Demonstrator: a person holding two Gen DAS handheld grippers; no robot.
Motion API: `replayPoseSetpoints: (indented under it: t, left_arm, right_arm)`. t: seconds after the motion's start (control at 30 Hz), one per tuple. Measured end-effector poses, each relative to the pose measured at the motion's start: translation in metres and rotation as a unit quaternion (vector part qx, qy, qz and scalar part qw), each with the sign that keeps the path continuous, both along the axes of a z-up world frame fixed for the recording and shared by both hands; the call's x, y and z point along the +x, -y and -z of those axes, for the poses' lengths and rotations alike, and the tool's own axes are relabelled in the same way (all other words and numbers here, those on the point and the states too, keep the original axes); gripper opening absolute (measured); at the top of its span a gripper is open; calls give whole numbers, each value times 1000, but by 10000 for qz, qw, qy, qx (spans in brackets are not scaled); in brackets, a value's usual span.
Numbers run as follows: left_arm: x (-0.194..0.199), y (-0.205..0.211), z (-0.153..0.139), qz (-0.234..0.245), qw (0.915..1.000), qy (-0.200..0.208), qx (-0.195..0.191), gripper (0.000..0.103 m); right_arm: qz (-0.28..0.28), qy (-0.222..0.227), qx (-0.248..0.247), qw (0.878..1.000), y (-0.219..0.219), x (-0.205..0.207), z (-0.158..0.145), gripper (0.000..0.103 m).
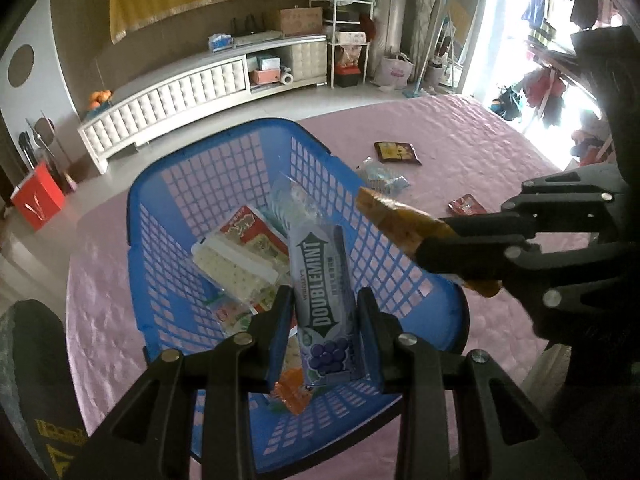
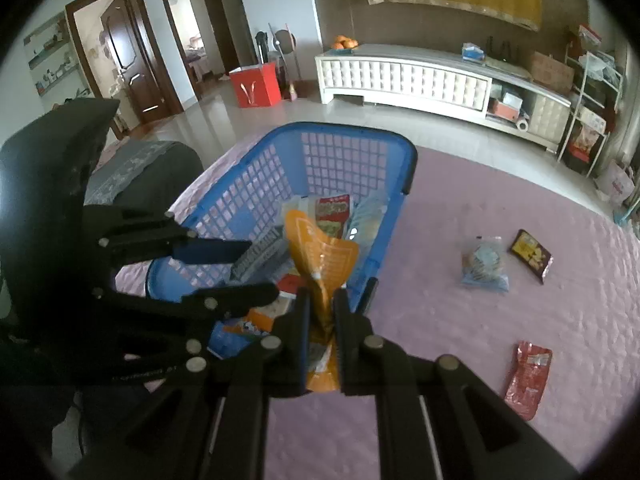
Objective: Organize snacks
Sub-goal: 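Carry the gum pack and orange packet over the basket, open the left gripper, then lower the orange sauce packet into the basket and open the right gripper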
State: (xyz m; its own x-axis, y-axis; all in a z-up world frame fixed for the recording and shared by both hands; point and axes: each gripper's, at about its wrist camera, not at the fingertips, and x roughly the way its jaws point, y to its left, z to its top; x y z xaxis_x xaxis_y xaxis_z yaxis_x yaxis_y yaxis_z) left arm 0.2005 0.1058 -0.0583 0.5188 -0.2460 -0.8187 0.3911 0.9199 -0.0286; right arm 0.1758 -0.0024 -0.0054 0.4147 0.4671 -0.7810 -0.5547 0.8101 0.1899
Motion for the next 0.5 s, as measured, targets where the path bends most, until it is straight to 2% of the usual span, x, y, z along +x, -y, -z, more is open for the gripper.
replayPoseSetpoints:
  t: [0.17, 0.2, 0.23, 0.3, 0.37, 0.5]
  left_arm:
    - [0, 1, 1, 136, 9996, -153, -180, 31]
    - [-2, 2, 1, 164, 9995, -161, -222, 33]
    - [-3, 2, 0, 167, 9994, -159, -260, 41]
    - [-6, 1, -5, 162, 9990, -146, -393, 49]
    - [-9, 1, -11, 138, 9989, -100, -436, 49]
    - [-17, -4, -27, -87, 9991, 114, -395, 55]
  right_arm:
    - [53, -11, 16, 10000, 2, 0, -5, 14]
    - [54, 2, 13, 10000, 2, 0, -6, 14]
    - [60, 25, 17, 10000, 3, -1, -8, 14]
    - [76, 49, 43, 10000, 6, -3, -11, 14]
    - [94, 80, 81, 9999, 9, -5, -15, 14]
    - [80, 165, 193, 9996, 11, -9, -29, 14]
